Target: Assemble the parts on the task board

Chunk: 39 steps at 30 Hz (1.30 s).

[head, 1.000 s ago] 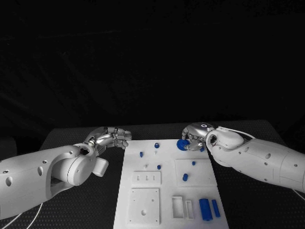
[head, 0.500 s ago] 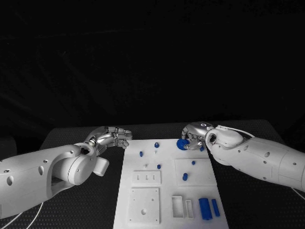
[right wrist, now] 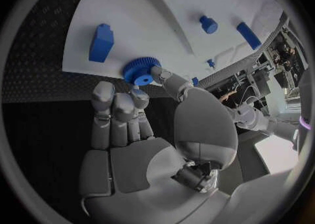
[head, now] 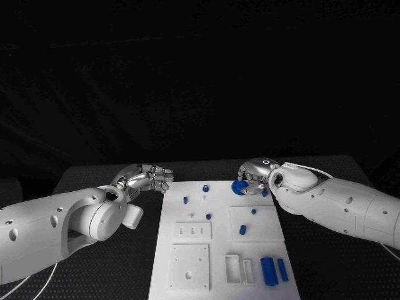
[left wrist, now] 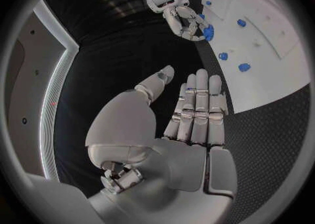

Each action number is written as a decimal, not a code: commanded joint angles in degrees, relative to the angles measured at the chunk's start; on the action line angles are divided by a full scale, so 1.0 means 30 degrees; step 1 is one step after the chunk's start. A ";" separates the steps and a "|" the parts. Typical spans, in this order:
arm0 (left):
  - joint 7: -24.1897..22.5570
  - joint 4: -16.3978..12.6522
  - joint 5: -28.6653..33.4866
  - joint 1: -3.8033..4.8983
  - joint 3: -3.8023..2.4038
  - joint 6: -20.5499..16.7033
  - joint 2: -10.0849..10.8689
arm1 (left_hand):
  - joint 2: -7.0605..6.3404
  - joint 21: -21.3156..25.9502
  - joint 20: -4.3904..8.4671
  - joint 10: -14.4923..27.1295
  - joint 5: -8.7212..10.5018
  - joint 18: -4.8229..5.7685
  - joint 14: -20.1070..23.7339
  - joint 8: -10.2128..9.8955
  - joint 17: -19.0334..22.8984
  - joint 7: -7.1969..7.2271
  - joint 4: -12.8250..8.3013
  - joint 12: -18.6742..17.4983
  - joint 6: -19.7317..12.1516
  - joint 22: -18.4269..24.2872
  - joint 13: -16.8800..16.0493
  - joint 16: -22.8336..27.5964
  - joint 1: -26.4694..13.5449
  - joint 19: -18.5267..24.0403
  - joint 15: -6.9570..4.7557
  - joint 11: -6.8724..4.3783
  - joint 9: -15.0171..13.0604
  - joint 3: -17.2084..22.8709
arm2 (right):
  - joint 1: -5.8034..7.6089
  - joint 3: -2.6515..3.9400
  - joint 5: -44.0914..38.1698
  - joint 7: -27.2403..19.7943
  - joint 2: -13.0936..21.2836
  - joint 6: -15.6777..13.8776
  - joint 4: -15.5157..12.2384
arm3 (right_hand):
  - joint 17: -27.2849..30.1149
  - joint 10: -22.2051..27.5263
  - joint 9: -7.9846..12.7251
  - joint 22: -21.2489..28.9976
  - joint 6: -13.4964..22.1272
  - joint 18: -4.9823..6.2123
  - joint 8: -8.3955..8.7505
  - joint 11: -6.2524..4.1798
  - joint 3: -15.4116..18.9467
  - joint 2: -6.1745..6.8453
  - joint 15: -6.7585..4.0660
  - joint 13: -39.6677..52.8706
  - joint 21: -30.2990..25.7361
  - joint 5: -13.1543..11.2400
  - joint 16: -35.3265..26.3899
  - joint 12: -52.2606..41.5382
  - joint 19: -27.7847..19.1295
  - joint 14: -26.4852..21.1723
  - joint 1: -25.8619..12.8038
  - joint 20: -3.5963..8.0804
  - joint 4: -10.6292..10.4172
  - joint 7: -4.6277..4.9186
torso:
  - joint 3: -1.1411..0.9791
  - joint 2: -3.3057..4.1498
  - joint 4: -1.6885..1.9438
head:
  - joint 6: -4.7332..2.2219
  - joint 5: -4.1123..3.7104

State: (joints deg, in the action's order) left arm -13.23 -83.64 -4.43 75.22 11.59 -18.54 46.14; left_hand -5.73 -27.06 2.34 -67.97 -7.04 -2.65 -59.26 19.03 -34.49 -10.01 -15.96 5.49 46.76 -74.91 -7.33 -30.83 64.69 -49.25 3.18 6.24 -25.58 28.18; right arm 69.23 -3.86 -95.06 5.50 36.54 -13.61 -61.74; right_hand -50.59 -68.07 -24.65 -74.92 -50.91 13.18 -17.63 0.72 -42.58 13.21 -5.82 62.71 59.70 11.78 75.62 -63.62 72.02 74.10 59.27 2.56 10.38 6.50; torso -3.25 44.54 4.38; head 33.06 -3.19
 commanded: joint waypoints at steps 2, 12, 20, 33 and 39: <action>-0.0086 -0.0065 -0.0094 0.0021 -0.0014 0.0263 -0.0041 | -0.0047 -0.0100 0.0005 -0.0001 -0.0017 -0.0326 0.0096 -0.0131 -0.0036 -0.0124 0.0003 -0.0133 -0.0062 -0.0393 -0.0027 0.0062 -0.0142 0.0127 0.0068 0.0122 -0.0011 0.0097 | -0.0409 -0.0304 -0.0728 0.0180 -0.0041 0.2007 0.0038 | -0.0090 -0.0134 -0.0001 -0.0392 -0.0671 0.0606 -0.0235 0.0042 -0.0219 -0.0536 0.0187 0.0072 0.0188 0.0632 -0.0055 0.0152 -0.0147 0.0032 -0.0023 -0.0044 0.0192 0.0262 | 0.0007 -0.0008 -0.0027 | 0.0032 0.0017; -0.0041 -0.0083 -0.0097 0.0023 -0.0016 0.0223 -0.0030 | -0.0042 -0.0108 0.0006 -0.0011 -0.0023 -0.0328 0.0094 -0.0134 -0.0045 -0.0126 0.0000 -0.0141 -0.0062 -0.0393 -0.0031 0.0065 -0.0134 0.0129 0.0067 0.0121 -0.0015 0.0108 | -0.0409 -0.0395 -0.1057 0.0294 0.0016 0.2280 -0.0031 | -0.0241 -0.0305 -0.0030 -0.0373 -0.1383 0.0606 -0.0471 -0.0115 -0.0511 -0.1217 0.0060 0.0181 0.0347 0.1241 -0.0132 0.0245 -0.0231 0.0063 -0.0201 -0.0126 0.0708 0.0085 | 0.0016 -0.0009 -0.0018 | 0.0069 0.0017; -0.0044 -0.0141 -0.0103 0.0023 -0.0016 0.0181 0.0049 | -0.0037 -0.0113 0.0004 -0.0019 -0.0025 -0.0327 0.0092 -0.0133 -0.0051 -0.0129 0.0007 -0.0145 -0.0056 -0.0393 -0.0034 0.0067 -0.0143 0.0130 0.0068 0.0122 -0.0018 0.0109 | -0.0409 -0.0399 -0.1938 0.1266 0.0191 0.0889 -0.0641 | -0.0303 -0.0372 -0.0026 -0.0349 -0.1646 0.0606 -0.0529 -0.0199 -0.0620 -0.1307 -0.0016 0.0241 0.0397 0.1039 -0.0181 0.0300 -0.0241 0.0083 -0.0513 -0.0169 0.0661 0.0001 | 0.0009 -0.0010 -0.0048 | 0.0063 0.0007; -0.0053 -0.0217 -0.0103 0.0023 -0.0016 0.0159 0.0155 | -0.0029 -0.0122 0.0002 -0.0031 -0.0032 -0.0327 0.0089 -0.0133 -0.0061 -0.0129 0.0015 -0.0153 -0.0048 -0.0393 -0.0040 0.0072 -0.0153 0.0131 0.0069 0.0120 -0.0025 0.0115 | -0.0318 -0.0263 -0.4443 0.3031 0.0832 -0.1957 -0.3289 | -0.0469 -0.0613 0.0051 -0.0274 -0.1928 0.0606 -0.0481 -0.0295 -0.1184 -0.0648 -0.0111 0.0396 0.0465 -0.0760 -0.0289 0.0448 -0.0093 0.0180 -0.0661 -0.0090 0.0038 -0.0099 | 0.0014 -0.0023 -0.0079 | -0.0053 0.0018; -0.0050 -0.0154 -0.0103 0.0023 -0.0016 0.0144 0.0128 | -0.0025 -0.0126 0.0003 -0.0036 -0.0036 -0.0328 0.0087 -0.0133 -0.0066 -0.0128 0.0016 -0.0158 -0.0045 -0.0393 -0.0042 0.0073 -0.0154 0.0132 0.0068 0.0120 -0.0028 0.0119 | -0.0228 -0.0221 -0.5357 0.3758 0.0946 -0.3103 -0.4596 | -0.0553 -0.0729 0.0088 -0.0257 -0.2020 0.0606 -0.0448 -0.0324 -0.1667 -0.0097 -0.0138 0.0468 0.0509 -0.1219 -0.0324 0.0525 0.0036 0.0228 -0.0475 -0.0030 -0.0422 -0.0120 | 0.0017 -0.0025 -0.0058 | -0.0153 0.0037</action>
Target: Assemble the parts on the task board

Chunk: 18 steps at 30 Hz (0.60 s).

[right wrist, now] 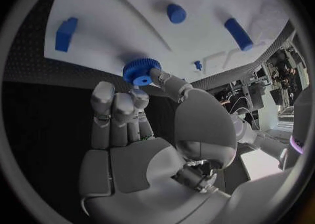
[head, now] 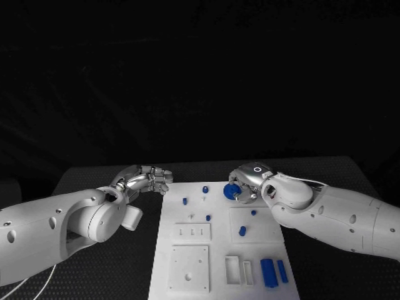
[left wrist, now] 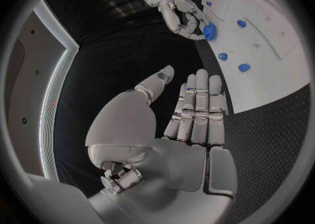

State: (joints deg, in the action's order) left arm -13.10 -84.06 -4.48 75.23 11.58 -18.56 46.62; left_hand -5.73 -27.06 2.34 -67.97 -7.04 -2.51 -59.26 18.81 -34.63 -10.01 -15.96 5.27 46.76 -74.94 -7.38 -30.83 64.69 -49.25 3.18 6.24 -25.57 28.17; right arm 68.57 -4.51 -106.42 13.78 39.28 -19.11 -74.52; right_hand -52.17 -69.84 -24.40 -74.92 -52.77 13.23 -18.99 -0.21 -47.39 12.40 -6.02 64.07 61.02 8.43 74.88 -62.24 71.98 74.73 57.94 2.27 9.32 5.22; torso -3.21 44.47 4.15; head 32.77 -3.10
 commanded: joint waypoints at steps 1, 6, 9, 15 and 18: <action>-0.0082 -0.0008 -0.0085 0.0021 -0.0014 0.0154 -0.0034 | -0.0024 -0.0127 0.0003 -0.0037 -0.0036 -0.0373 0.0087 -0.0061 -0.0019 -0.0128 0.0015 -0.0083 -0.0045 -0.0385 -0.0028 0.0074 -0.0154 0.0132 0.0068 0.0119 -0.0029 0.0122 | -0.0007 -0.0004 -0.1818 0.1017 -0.0010 -0.1368 -0.0526 | -0.0032 -0.0140 0.0006 -0.0259 -0.1398 0.0589 0.0008 -0.0017 -0.0076 0.0190 -0.0072 0.0020 0.0076 -0.0104 -0.0081 0.0071 0.0061 0.0019 -0.0024 0.0070 -0.0084 0.0305 | 0.0009 -0.0004 0.0028 | -0.0079 0.0016; -0.0084 -0.0023 -0.0085 0.0021 -0.0014 0.0114 -0.0020 | -0.0019 -0.0131 0.0003 -0.0041 -0.0039 -0.0374 0.0085 -0.0062 -0.0024 -0.0127 0.0017 -0.0088 -0.0042 -0.0385 -0.0030 0.0076 -0.0157 0.0133 0.0068 0.0119 -0.0031 0.0125 | -0.0013 -0.0045 -0.3047 0.1225 -0.0475 -0.1696 -0.1227 | -0.0086 -0.0210 0.0025 -0.0258 -0.1471 0.0589 0.0018 -0.0037 -0.0406 0.0536 -0.0091 0.0069 0.0106 -0.0430 -0.0119 0.0133 0.0126 0.0034 0.0126 0.0128 -0.0406 0.0281 | 0.0031 0.0009 0.0059 | -0.0107 0.0123; -0.0067 -0.0019 -0.0085 0.0021 -0.0014 0.0127 -0.0020 | -0.0016 -0.0133 0.0003 -0.0043 -0.0041 -0.0374 0.0085 -0.0062 -0.0026 -0.0127 0.0018 -0.0090 -0.0042 -0.0385 -0.0031 0.0077 -0.0158 0.0133 0.0068 0.0120 -0.0032 0.0127 | -0.0024 -0.0112 -0.3743 0.1491 -0.0759 -0.1985 -0.1503 | -0.0106 -0.0242 0.0039 -0.0256 -0.1481 0.0589 0.0034 -0.0034 -0.0540 0.0684 -0.0091 0.0089 0.0115 -0.0586 -0.0136 0.0161 0.0147 0.0047 0.0179 0.0138 -0.0554 0.0277 | 0.0016 0.0026 0.0090 | -0.0128 0.0186; -0.0064 -0.0036 -0.0087 0.0021 -0.0014 0.0089 -0.0049 | -0.0012 -0.0137 0.0003 -0.0048 -0.0043 -0.0375 0.0083 -0.0064 -0.0031 -0.0129 0.0020 -0.0095 -0.0040 -0.0385 -0.0033 0.0079 -0.0161 0.0134 0.0067 0.0123 -0.0035 0.0130 | -0.0046 -0.0519 -0.4486 0.1778 -0.1553 -0.2126 -0.1253 | -0.0140 -0.0312 0.0056 -0.0261 -0.1551 0.0589 0.0037 -0.0049 -0.0790 0.0965 -0.0092 0.0124 0.0143 -0.0977 -0.0174 0.0224 0.0192 0.0075 0.0288 0.0143 -0.0798 0.0267 | 0.0046 0.0038 0.0119 | -0.0148 0.0262; -0.0058 -0.0032 -0.0087 0.0021 -0.0014 0.0090 -0.0065 | -0.0010 -0.0140 0.0003 -0.0052 -0.0045 -0.0375 0.0082 -0.0065 -0.0035 -0.0131 0.0020 -0.0097 -0.0040 -0.0384 -0.0035 0.0080 -0.0163 0.0134 0.0067 0.0125 -0.0036 0.0131 | -0.0128 -0.0687 -0.4693 0.1831 -0.1914 -0.2124 -0.1000 | -0.0147 -0.0330 0.0062 -0.0259 -0.1563 0.0589 0.0042 -0.0052 -0.0865 0.1012 -0.0093 0.0133 0.0143 -0.1065 -0.0187 0.0242 0.0194 0.0079 0.0324 0.0142 -0.0847 0.0265 | 0.0056 0.0053 0.0166 | -0.0132 0.0251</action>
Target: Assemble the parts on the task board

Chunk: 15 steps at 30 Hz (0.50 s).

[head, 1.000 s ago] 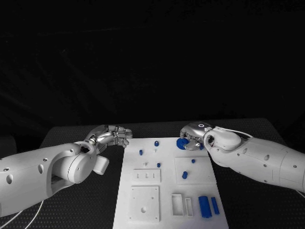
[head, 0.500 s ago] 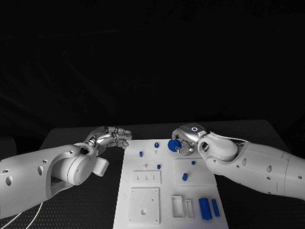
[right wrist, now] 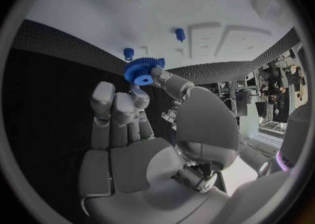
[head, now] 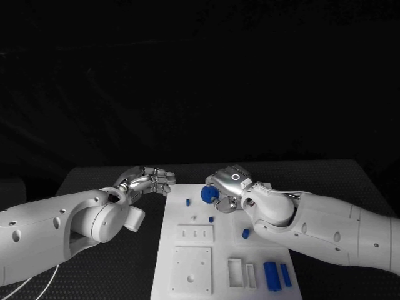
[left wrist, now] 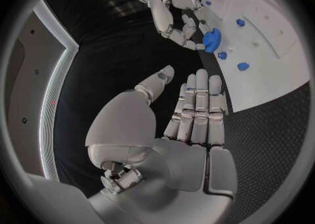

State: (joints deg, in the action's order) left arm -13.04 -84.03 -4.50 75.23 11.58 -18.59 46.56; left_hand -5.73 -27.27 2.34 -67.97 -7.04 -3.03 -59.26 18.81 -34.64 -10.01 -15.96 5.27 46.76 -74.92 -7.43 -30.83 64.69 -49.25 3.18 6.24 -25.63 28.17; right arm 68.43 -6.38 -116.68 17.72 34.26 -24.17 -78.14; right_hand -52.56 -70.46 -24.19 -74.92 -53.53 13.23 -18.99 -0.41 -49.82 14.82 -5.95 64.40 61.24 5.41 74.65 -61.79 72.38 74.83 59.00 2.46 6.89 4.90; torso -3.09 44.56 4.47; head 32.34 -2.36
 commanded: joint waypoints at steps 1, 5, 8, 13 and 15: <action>-0.0078 -0.0027 -0.0083 0.0021 -0.0014 0.0100 -0.0059 | -0.0010 -0.0070 0.0004 -0.0052 -0.0045 -0.0203 0.0081 -0.0065 -0.0034 -0.0133 0.0021 -0.0099 -0.0040 -0.0390 -0.0019 0.0080 -0.0165 0.0134 0.0067 0.0126 -0.0020 0.0132 | -0.0118 -0.0092 -0.1272 0.0520 -0.0354 -0.0407 0.0335 | -0.0019 -0.0132 -0.0006 -0.0259 -0.1314 0.0591 0.0044 0.0015 -0.0075 0.0221 -0.0118 0.0023 0.0069 -0.0084 -0.0114 0.0094 0.0060 0.0048 -0.0019 0.0080 -0.0045 0.0370 | 0.0005 0.0029 0.0059 | 0.0022 0.0023; -0.0071 -0.0005 -0.0085 0.0021 -0.0014 0.0104 -0.0081 | -0.0007 -0.0073 0.0004 -0.0055 -0.0046 -0.0204 0.0080 -0.0066 -0.0038 -0.0135 0.0022 -0.0103 -0.0039 -0.0389 -0.0021 0.0081 -0.0169 0.0134 0.0066 0.0129 -0.0022 0.0133 | -0.0266 -0.0178 -0.1247 0.0439 -0.0777 -0.0323 0.0921 | -0.0023 -0.0144 -0.0004 -0.0260 -0.1328 0.0591 0.0043 0.0014 -0.0119 0.0258 -0.0117 0.0028 0.0071 -0.0144 -0.0122 0.0107 0.0062 0.0052 0.0002 0.0076 -0.0071 0.0368 | 0.0009 0.0027 0.0080 | 0.0063 0.0049; -0.0074 -0.0014 -0.0089 0.0022 -0.0016 0.0122 -0.0105 | -0.0008 -0.0075 0.0004 -0.0057 -0.0047 -0.0204 0.0079 -0.0067 -0.0041 -0.0136 0.0022 -0.0106 -0.0039 -0.0389 -0.0022 0.0083 -0.0171 0.0135 0.0066 0.0130 -0.0023 0.0134 | -0.0370 -0.0231 -0.1236 0.0397 -0.1015 -0.0240 0.1309 | -0.0025 -0.0147 -0.0003 -0.0260 -0.1331 0.0591 0.0044 0.0013 -0.0131 0.0265 -0.0118 0.0030 0.0072 -0.0154 -0.0124 0.0110 0.0061 0.0053 0.0011 0.0076 -0.0072 0.0367 | 0.0037 0.0040 0.0108 | 0.0102 0.0096; -0.0074 -0.0003 -0.0093 0.0022 -0.0016 0.0133 -0.0127 | -0.0008 -0.0079 0.0005 -0.0059 -0.0049 -0.0205 0.0079 -0.0069 -0.0045 -0.0137 0.0020 -0.0111 -0.0039 -0.0389 -0.0023 0.0085 -0.0171 0.0136 0.0066 0.0132 -0.0025 0.0136 | -0.0480 -0.0277 -0.1201 0.0324 -0.1330 -0.0175 0.1651 | -0.0027 -0.0151 0.0000 -0.0262 -0.1327 0.0590 0.0049 0.0013 -0.0145 0.0284 -0.0118 0.0033 0.0073 -0.0155 -0.0127 0.0115 0.0060 0.0055 0.0025 0.0075 -0.0068 0.0368 | 0.0122 0.0101 0.0249 | 0.0108 0.0030; -0.0076 0.0013 -0.0093 0.0022 -0.0018 0.0126 -0.0145 | -0.0007 -0.0081 0.0005 -0.0060 -0.0050 -0.0206 0.0078 -0.0070 -0.0048 -0.0138 0.0019 -0.0115 -0.0040 -0.0389 -0.0024 0.0086 -0.0171 0.0137 0.0066 0.0132 -0.0026 0.0138 | -0.0504 -0.0288 -0.1184 0.0282 -0.1462 -0.0118 0.1816 | -0.0028 -0.0151 0.0002 -0.0262 -0.1323 0.0591 0.0052 0.0014 -0.0152 0.0292 -0.0118 0.0035 0.0073 -0.0150 -0.0129 0.0119 0.0059 0.0056 0.0033 0.0075 -0.0065 0.0369 | 0.0158 0.0118 0.0296 | 0.0108 0.0008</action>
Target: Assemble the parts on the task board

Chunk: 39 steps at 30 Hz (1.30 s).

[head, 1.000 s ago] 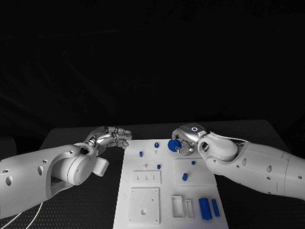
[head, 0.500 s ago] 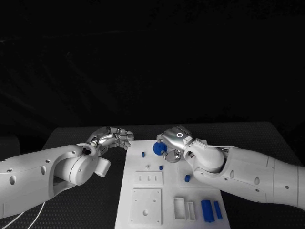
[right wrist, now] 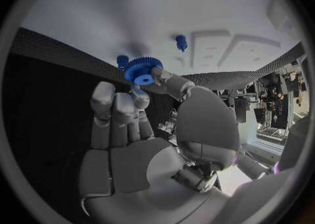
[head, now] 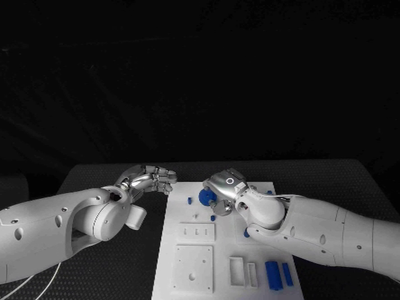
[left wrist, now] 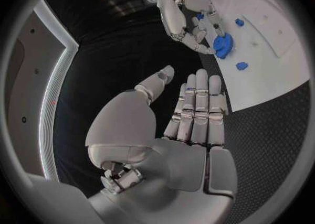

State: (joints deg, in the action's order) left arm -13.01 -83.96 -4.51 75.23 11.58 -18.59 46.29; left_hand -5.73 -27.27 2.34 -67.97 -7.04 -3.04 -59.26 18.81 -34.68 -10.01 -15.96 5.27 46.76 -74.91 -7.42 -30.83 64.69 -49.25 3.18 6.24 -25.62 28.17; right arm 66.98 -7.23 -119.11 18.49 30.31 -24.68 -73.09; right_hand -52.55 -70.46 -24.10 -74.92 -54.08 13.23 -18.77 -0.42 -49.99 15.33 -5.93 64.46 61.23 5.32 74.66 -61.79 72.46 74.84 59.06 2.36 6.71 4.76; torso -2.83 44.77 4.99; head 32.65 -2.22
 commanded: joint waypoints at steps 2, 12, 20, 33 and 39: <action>-0.0091 -0.0007 -0.0089 0.0021 -0.0015 0.0133 -0.0059 | -0.0007 -0.0083 0.0006 -0.0061 -0.0050 -0.0204 0.0077 -0.0072 -0.0036 -0.0139 0.0019 -0.0118 -0.0040 -0.0392 -0.0027 0.0087 -0.0173 0.0137 0.0066 0.0134 -0.0028 0.0139 | -0.0023 -0.0004 -0.0293 -0.0027 -0.0218 0.0142 0.0236 | -0.0030 -0.0152 -0.0025 -0.0262 -0.1137 0.0590 -0.0020 0.0015 -0.0100 0.0125 -0.0121 0.0017 0.0074 -0.0114 -0.0132 0.0122 0.0029 0.0055 0.0017 0.0107 -0.0006 0.0418 | 0.0082 0.0050 0.0131 | 0.0003 -0.0032; -0.0082 -0.0009 -0.0111 0.0024 -0.0019 0.0144 -0.0079 | -0.0011 -0.0090 0.0005 -0.0063 -0.0051 -0.0204 0.0076 -0.0078 -0.0045 -0.0143 0.0019 -0.0131 -0.0044 -0.0391 -0.0030 0.0092 -0.0183 0.0140 0.0066 0.0139 -0.0032 0.0139 | -0.0070 -0.0112 -0.0132 -0.0138 -0.0581 0.0259 0.0908 | -0.0031 -0.0150 -0.0014 -0.0262 -0.1106 0.0590 0.0002 0.0021 -0.0103 0.0141 -0.0119 0.0022 0.0072 -0.0106 -0.0143 0.0136 0.0023 0.0054 0.0016 0.0103 -0.0005 0.0427 | 0.0069 0.0038 0.0081 | 0.0057 0.0093; -0.0054 -0.0013 -0.0113 0.0026 -0.0019 0.0155 -0.0072 | -0.0012 -0.0096 0.0004 -0.0063 -0.0049 -0.0203 0.0074 -0.0084 -0.0052 -0.0148 0.0022 -0.0142 -0.0050 -0.0391 -0.0032 0.0096 -0.0195 0.0142 0.0066 0.0144 -0.0034 0.0138 | -0.0074 -0.0238 0.0188 -0.0338 -0.0564 0.1118 0.1148 | -0.0024 -0.0116 0.0014 -0.0260 -0.1026 0.0590 0.0056 0.0048 -0.0079 0.0184 -0.0096 0.0029 0.0054 -0.0182 -0.0188 0.0189 -0.0011 0.0042 -0.0016 0.0086 0.0002 0.0455 | 0.0067 0.0024 0.0062 | 0.0085 0.0116; -0.0047 -0.0029 -0.0128 0.0028 -0.0019 0.0153 -0.0034 | -0.0018 -0.0102 0.0005 -0.0063 -0.0048 -0.0205 0.0073 -0.0092 -0.0062 -0.0152 0.0020 -0.0156 -0.0057 -0.0390 -0.0034 0.0101 -0.0202 0.0146 0.0065 0.0149 -0.0036 0.0140 | -0.0072 -0.0266 0.0677 -0.0552 -0.0266 0.1642 0.0905 | -0.0006 -0.0051 0.0056 -0.0257 -0.0903 0.0590 0.0136 0.0095 0.0022 0.0297 -0.0052 0.0038 0.0013 -0.0300 -0.0269 0.0273 -0.0089 0.0027 -0.0088 0.0049 0.0034 0.0504 | 0.0034 0.0017 0.0038 | 0.0161 0.0168; -0.0047 -0.0033 -0.0128 0.0028 -0.0019 0.0148 -0.0039 | -0.0021 -0.0105 0.0005 -0.0062 -0.0049 -0.0205 0.0074 -0.0095 -0.0066 -0.0153 0.0019 -0.0163 -0.0059 -0.0389 -0.0035 0.0104 -0.0203 0.0148 0.0065 0.0151 -0.0038 0.0141 | -0.0074 -0.0266 0.0878 -0.0614 -0.0259 0.1547 0.0954 | 0.0000 -0.0036 0.0069 -0.0256 -0.0875 0.0589 0.0155 0.0111 0.0097 0.0349 -0.0035 0.0038 -0.0002 -0.0260 -0.0302 0.0307 -0.0118 0.0024 -0.0136 0.0030 0.0051 0.0519 | 0.0015 0.0015 0.0007 | 0.0159 0.0189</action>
State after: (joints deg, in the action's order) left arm -12.90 -83.93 -4.61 75.24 11.57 -18.59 46.27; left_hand -5.73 -27.27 2.34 -68.17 -7.04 -2.64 -59.26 18.81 -34.81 -10.22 -15.96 5.05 46.55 -74.94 -7.45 -30.83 64.69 -49.25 3.18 6.44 -25.66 28.17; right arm 67.14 -7.75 -117.26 17.47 29.45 -22.72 -70.29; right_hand -52.54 -70.46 -23.72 -74.92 -54.75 13.23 -18.41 -0.42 -49.97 15.86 -5.92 64.50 61.22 4.65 73.98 -61.17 72.24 74.83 58.53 2.36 6.72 4.73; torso -2.76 44.82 5.06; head 33.15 -1.66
